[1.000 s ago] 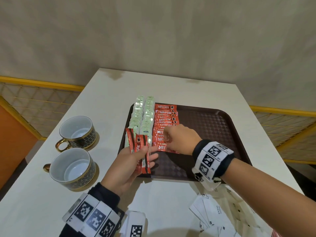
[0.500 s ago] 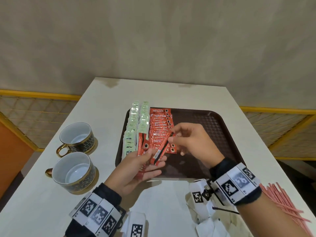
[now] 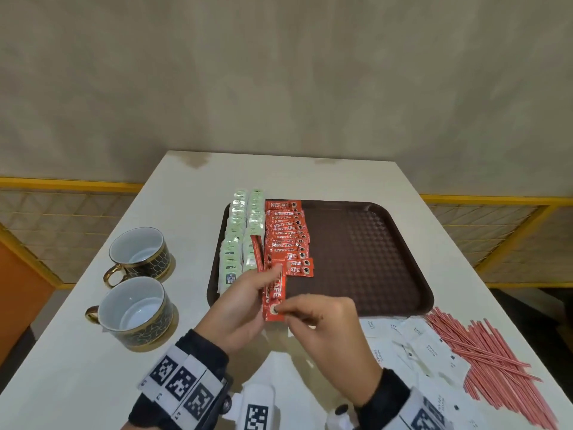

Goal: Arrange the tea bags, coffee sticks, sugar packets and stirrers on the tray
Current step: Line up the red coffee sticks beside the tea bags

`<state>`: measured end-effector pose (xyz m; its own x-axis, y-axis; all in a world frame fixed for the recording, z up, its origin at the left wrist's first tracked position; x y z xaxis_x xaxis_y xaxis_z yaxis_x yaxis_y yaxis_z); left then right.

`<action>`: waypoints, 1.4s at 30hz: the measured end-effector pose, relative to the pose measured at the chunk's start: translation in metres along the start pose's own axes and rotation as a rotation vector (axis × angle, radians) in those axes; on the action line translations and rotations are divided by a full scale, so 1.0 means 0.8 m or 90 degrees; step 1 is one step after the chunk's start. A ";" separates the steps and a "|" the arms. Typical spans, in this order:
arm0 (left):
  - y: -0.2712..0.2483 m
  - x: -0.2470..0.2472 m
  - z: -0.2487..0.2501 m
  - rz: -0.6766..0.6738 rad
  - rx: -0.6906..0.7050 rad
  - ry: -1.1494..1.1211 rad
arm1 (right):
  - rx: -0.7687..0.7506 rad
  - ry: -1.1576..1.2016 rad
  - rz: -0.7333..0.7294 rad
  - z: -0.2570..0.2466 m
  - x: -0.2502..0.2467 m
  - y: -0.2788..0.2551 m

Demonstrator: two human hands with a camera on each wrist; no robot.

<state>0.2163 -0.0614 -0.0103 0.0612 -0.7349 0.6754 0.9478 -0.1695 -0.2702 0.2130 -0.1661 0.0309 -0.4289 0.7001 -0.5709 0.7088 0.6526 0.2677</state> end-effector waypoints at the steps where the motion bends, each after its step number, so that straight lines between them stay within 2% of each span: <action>1: -0.001 -0.002 -0.001 0.006 0.003 0.025 | 0.007 0.011 -0.003 0.000 0.001 -0.003; 6: -0.007 -0.008 -0.008 0.037 -0.003 0.064 | 0.083 0.153 0.043 0.002 -0.008 -0.014; 9: -0.008 -0.001 -0.012 0.015 -0.004 0.072 | 0.158 0.227 0.058 0.016 -0.002 -0.012; 13: -0.008 0.002 -0.017 -0.008 -0.021 0.034 | 0.184 0.227 0.065 0.026 -0.003 -0.010; 15: -0.009 -0.009 -0.013 0.018 -0.022 0.007 | 0.183 0.221 0.088 0.034 -0.017 -0.016; 17: -0.012 -0.021 -0.008 0.042 -0.029 0.044 | 0.191 0.177 0.116 0.046 -0.037 -0.022; 19: -0.015 -0.028 -0.003 0.044 -0.041 0.124 | 0.176 0.137 0.080 0.047 -0.049 -0.023; 21: -0.018 -0.029 -0.002 0.041 -0.056 0.205 | 0.139 0.118 -0.008 0.037 -0.048 -0.017; 24: -0.023 -0.016 -0.007 0.005 -0.112 0.296 | 0.126 0.144 -0.086 0.026 -0.040 -0.007; 29: -0.030 0.011 -0.023 -0.104 -0.178 0.330 | 0.150 0.200 -0.021 0.029 -0.045 0.004; 36: -0.031 0.016 -0.029 -0.160 -0.193 0.316 | 0.156 0.267 -0.051 0.033 -0.044 0.013; 39: -0.026 0.001 -0.020 -0.100 -0.146 0.313 | 0.167 0.284 -0.020 0.036 -0.053 0.012; 42: -0.021 -0.032 0.010 0.064 -0.045 0.371 | 0.188 0.279 0.031 0.050 -0.071 0.005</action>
<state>0.2013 -0.0349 -0.0176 -0.0520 -0.9855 0.1616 0.9218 -0.1096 -0.3717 0.2626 -0.2147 0.0332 -0.5405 0.8244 -0.1684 0.8342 0.5511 0.0205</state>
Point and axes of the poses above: each hand's wrist, its own y-axis towards the middle knuckle, its own x-axis out of the palm, z = x × y, the point moved 8 cm from there along y, towards the middle knuckle, and after that the axes turned 11 degrees about -z, right-handed, at the moved point
